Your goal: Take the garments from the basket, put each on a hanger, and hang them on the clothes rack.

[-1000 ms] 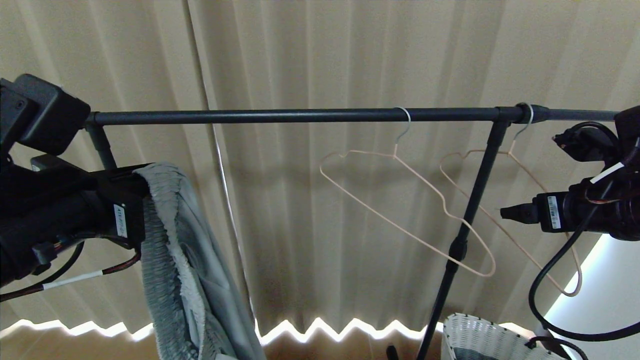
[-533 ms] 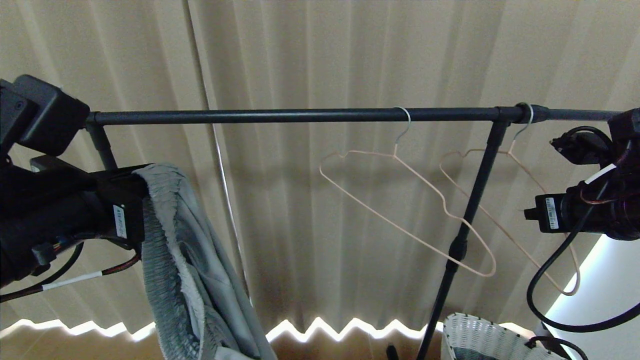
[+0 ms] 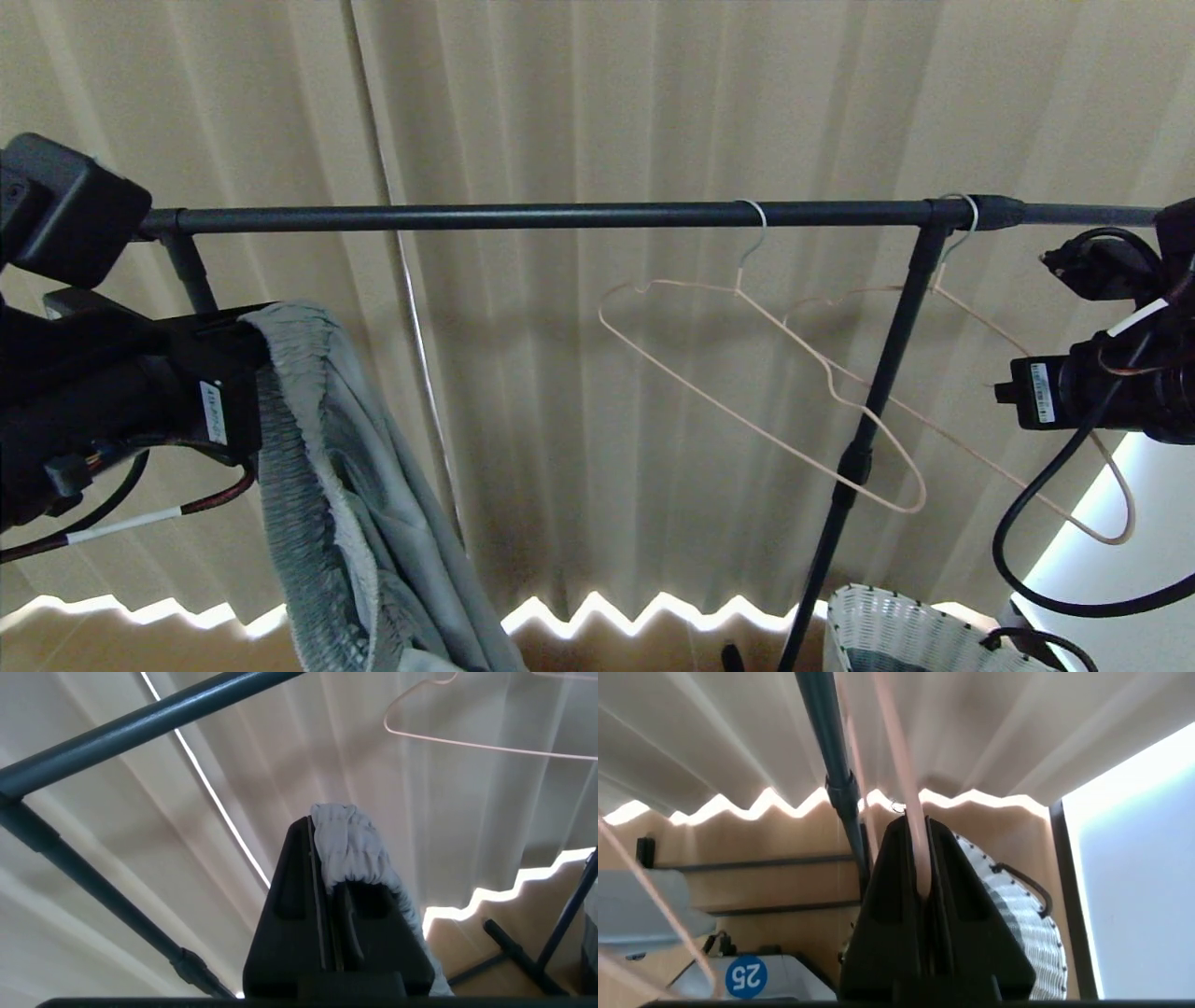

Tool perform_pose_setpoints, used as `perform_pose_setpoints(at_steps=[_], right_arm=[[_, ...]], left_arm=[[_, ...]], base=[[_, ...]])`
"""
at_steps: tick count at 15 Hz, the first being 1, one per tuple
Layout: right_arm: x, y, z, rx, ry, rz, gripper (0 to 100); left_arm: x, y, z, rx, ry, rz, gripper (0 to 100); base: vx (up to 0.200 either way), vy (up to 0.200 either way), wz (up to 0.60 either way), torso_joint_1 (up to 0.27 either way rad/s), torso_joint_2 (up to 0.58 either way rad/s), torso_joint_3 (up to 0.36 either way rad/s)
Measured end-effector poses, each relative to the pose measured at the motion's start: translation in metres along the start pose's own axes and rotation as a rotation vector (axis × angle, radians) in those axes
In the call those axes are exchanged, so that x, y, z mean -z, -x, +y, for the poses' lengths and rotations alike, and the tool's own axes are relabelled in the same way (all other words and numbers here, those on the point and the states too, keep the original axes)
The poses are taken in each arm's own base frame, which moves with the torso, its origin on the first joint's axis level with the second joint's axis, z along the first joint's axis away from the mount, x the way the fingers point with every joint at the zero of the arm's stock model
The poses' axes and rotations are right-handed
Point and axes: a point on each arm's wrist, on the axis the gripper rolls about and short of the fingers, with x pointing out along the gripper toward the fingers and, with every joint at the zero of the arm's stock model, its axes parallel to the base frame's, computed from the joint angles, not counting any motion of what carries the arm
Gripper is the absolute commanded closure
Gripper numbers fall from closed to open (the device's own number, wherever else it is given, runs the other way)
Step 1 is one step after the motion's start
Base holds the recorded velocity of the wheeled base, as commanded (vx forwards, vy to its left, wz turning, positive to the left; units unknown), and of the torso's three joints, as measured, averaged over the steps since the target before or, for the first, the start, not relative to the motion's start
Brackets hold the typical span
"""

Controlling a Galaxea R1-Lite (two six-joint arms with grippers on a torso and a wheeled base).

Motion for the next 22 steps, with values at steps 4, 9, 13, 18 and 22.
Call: perform_pose_setpoints(at_steps=[4, 9, 13, 18, 22], right_arm=[[-0.004, 0.024, -0.004, -0.003, -0.008, -0.078, 100], [-0.004, 0.048, -0.009, -0.007, -0.013, -0.144, 100], [0.005, 0.068, -0.015, -0.001, 0.027, -0.183, 100], [0.019, 0.080, -0.022, 0.016, 0.044, -0.196, 100], [0.026, 0.084, -0.024, 0.020, 0.040, -0.198, 100]], left_arm=[[0.000, 0.001, 0.000, -0.001, -0.001, -0.003, 100], [-0.001, 0.001, 0.000, -0.002, -0.004, -0.006, 100], [0.000, 0.000, 0.004, -0.025, -0.015, -0.001, 100], [0.001, 0.000, 0.006, -0.033, -0.016, 0.005, 100], [0.001, -0.001, 0.007, -0.043, -0.023, 0.008, 100]], base=[[0.000, 0.000, 0.00, 0.000, 0.00, 0.000], [0.000, 0.000, 0.00, 0.000, 0.00, 0.000], [-0.150, 0.000, 0.00, 0.007, 0.00, -0.002], [-0.200, 0.000, 0.00, -0.005, 0.00, 0.004], [-0.200, 0.000, 0.00, 0.002, 0.00, 0.006]])
